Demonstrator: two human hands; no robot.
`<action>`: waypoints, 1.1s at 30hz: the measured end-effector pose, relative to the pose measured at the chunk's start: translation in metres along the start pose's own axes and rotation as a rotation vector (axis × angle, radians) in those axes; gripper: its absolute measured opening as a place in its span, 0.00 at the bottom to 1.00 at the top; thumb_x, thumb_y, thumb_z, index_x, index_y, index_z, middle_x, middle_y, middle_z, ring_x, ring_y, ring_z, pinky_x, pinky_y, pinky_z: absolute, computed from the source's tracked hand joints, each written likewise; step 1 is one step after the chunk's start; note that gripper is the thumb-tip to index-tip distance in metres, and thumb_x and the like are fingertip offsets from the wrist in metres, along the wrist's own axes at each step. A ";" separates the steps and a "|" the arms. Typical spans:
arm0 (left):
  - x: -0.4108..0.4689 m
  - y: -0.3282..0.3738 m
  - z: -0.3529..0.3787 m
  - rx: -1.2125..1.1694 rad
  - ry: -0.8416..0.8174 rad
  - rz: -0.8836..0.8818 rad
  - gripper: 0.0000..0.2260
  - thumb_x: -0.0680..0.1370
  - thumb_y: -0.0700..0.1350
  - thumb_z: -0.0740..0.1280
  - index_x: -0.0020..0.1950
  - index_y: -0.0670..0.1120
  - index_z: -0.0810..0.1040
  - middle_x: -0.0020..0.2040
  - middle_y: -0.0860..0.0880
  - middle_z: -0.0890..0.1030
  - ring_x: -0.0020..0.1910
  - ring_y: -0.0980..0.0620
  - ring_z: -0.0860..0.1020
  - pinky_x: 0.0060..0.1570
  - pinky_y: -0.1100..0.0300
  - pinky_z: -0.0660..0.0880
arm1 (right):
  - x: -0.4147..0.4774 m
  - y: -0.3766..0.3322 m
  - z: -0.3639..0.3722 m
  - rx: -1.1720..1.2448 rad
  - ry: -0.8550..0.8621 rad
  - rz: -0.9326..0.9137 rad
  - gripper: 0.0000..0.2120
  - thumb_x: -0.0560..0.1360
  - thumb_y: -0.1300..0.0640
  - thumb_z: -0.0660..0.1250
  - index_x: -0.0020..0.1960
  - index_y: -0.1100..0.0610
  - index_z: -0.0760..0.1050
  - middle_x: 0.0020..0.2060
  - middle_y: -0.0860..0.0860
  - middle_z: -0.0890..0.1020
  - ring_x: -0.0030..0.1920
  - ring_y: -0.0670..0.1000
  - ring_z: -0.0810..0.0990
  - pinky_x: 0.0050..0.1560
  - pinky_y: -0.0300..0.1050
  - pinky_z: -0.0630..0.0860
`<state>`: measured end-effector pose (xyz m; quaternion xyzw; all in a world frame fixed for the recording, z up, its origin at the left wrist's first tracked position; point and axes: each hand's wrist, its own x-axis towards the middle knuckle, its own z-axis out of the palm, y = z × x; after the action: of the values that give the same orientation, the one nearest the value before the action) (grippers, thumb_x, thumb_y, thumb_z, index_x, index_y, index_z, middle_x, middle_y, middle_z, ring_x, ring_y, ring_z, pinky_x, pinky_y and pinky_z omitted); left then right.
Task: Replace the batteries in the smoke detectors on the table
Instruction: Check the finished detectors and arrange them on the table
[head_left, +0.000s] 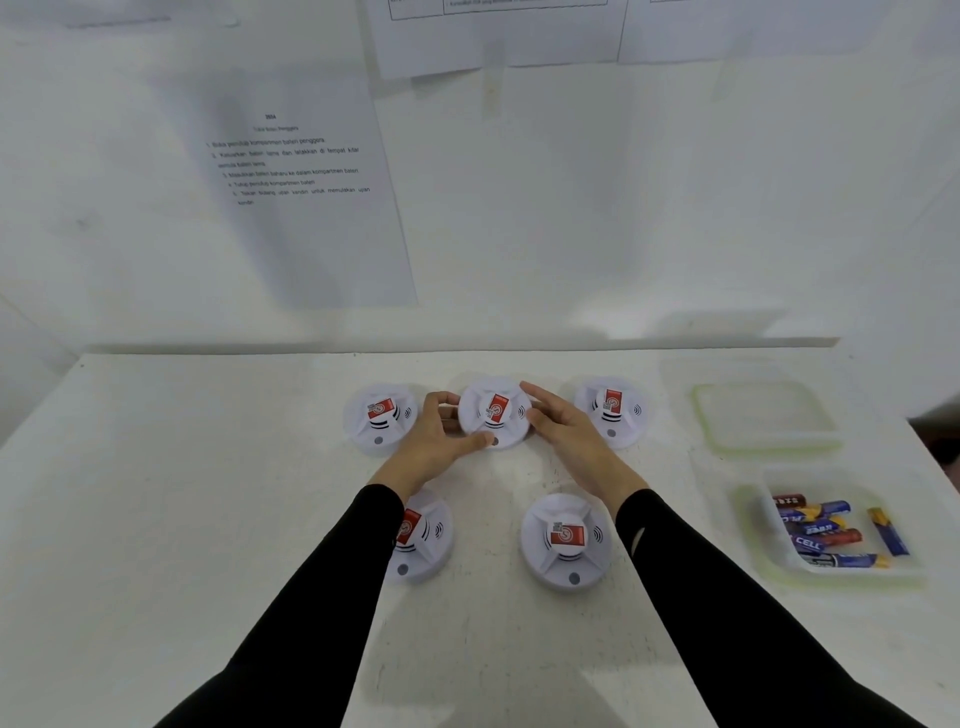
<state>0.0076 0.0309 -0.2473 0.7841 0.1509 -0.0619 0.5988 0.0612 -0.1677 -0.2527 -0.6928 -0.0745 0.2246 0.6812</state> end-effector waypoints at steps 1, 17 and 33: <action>0.000 0.000 0.000 -0.010 -0.010 0.003 0.29 0.71 0.47 0.78 0.66 0.48 0.65 0.61 0.50 0.77 0.58 0.55 0.77 0.52 0.64 0.75 | 0.000 0.000 0.000 -0.002 0.000 0.000 0.19 0.81 0.59 0.61 0.71 0.51 0.70 0.58 0.50 0.80 0.59 0.47 0.78 0.62 0.40 0.73; -0.006 0.002 0.001 -0.169 -0.024 0.038 0.19 0.85 0.44 0.58 0.76 0.51 0.65 0.62 0.48 0.77 0.58 0.54 0.79 0.55 0.63 0.79 | -0.002 0.001 0.000 0.041 0.041 -0.004 0.16 0.80 0.62 0.61 0.68 0.57 0.72 0.60 0.50 0.80 0.57 0.44 0.78 0.57 0.36 0.76; -0.001 0.000 0.000 -0.184 -0.029 0.021 0.19 0.84 0.44 0.59 0.75 0.52 0.67 0.62 0.47 0.78 0.59 0.54 0.79 0.57 0.58 0.79 | -0.004 0.000 0.001 0.036 0.061 -0.014 0.15 0.80 0.61 0.62 0.66 0.57 0.73 0.57 0.53 0.81 0.54 0.47 0.79 0.54 0.36 0.76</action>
<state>0.0066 0.0306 -0.2473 0.7264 0.1392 -0.0531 0.6710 0.0577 -0.1682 -0.2517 -0.6863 -0.0546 0.2000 0.6971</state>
